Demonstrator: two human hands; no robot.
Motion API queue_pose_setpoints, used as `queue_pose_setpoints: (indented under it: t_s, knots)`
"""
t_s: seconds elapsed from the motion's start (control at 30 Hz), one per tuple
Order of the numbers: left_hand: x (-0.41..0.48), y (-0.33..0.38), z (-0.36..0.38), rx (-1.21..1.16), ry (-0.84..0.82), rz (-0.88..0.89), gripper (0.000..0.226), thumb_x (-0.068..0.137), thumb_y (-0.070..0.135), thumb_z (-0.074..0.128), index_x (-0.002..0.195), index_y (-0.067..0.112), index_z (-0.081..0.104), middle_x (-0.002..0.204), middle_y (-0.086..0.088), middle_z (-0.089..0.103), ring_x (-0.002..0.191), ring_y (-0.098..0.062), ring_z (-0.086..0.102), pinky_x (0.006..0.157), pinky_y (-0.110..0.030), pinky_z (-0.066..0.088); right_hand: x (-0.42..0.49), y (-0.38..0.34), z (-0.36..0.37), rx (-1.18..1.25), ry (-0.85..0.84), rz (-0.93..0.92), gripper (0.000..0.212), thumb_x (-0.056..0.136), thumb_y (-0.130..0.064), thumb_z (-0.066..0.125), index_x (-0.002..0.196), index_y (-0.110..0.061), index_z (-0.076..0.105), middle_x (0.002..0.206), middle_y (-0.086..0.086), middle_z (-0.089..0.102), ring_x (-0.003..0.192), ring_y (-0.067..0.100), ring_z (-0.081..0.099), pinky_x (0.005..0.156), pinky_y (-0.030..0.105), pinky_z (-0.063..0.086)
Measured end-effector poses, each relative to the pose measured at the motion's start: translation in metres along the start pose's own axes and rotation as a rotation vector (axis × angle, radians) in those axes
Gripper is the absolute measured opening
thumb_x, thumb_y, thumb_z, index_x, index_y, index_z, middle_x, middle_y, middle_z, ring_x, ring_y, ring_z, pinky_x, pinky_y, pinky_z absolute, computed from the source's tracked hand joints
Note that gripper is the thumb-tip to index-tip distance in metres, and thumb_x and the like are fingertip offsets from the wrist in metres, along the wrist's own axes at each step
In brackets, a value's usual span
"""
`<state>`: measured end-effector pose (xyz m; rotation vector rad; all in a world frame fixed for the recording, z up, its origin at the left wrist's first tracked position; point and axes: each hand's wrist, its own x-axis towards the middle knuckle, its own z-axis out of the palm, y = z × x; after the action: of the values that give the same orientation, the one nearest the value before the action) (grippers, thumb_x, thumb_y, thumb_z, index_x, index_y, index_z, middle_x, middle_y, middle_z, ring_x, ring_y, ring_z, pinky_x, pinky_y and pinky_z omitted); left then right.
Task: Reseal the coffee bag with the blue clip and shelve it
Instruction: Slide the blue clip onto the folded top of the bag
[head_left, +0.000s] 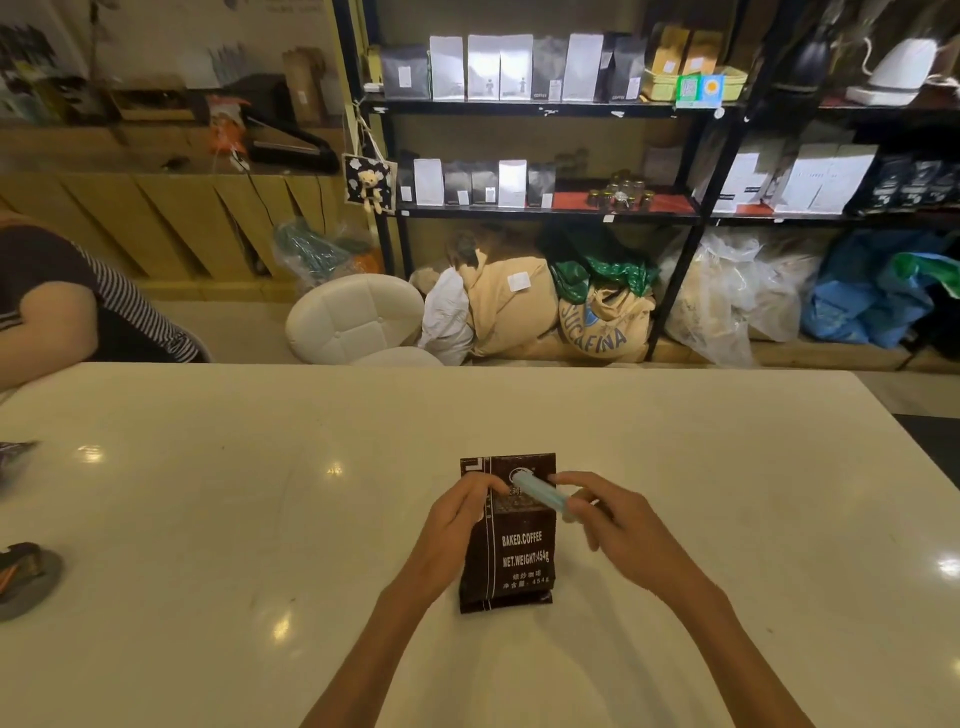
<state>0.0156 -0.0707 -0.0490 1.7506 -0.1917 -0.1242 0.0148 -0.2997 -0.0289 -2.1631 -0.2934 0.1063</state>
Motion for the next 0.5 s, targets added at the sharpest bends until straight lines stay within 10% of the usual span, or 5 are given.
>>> queue_pose_setpoints:
  t_s: [0.3, 0.5]
  knots:
    - [-0.007, 0.008, -0.004, -0.005, 0.051, 0.024, 0.021, 0.101, 0.021, 0.047, 0.089, 0.016, 0.062, 0.088, -0.026, 0.056, 0.075, -0.028, 0.051, 0.067, -0.055, 0.045, 0.0, -0.024, 0.005, 0.082, -0.191, 0.018, 0.03, 0.09, -0.036, 0.064, 0.118, -0.046, 0.063, 0.092, -0.022, 0.065, 0.056, 0.002, 0.058, 0.051, 0.015, 0.045]
    - [-0.008, 0.003, -0.003, 0.049, 0.017, 0.026, 0.021, 0.102, 0.014, 0.046, 0.086, 0.022, 0.058, 0.074, 0.015, 0.059, 0.068, -0.002, 0.054, 0.063, -0.02, 0.045, -0.004, -0.03, -0.027, 0.563, 0.107, 0.052, 0.025, 0.082, -0.013, 0.076, 0.101, -0.026, 0.068, 0.094, 0.006, 0.073, 0.075, 0.022, 0.073, 0.066, 0.026, 0.058]
